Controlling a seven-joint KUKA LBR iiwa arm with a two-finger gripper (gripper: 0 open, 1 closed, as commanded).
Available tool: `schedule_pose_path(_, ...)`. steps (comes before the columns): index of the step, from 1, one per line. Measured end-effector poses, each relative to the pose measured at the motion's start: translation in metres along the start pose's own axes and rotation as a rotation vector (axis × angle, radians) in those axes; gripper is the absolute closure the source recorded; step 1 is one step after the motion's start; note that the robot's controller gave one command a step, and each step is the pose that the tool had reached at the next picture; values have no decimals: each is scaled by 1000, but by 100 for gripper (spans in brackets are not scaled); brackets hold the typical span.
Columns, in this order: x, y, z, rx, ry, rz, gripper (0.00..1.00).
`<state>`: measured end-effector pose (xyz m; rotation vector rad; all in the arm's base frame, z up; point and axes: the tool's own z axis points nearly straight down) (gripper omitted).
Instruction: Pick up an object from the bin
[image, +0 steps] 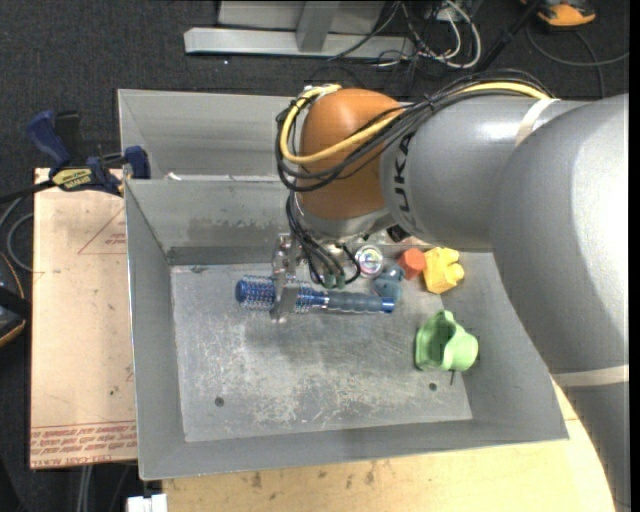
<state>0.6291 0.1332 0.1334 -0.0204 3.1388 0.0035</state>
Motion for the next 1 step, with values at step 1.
schedule_pose_path(1,-1,0,-52,-1,-4,1,100)
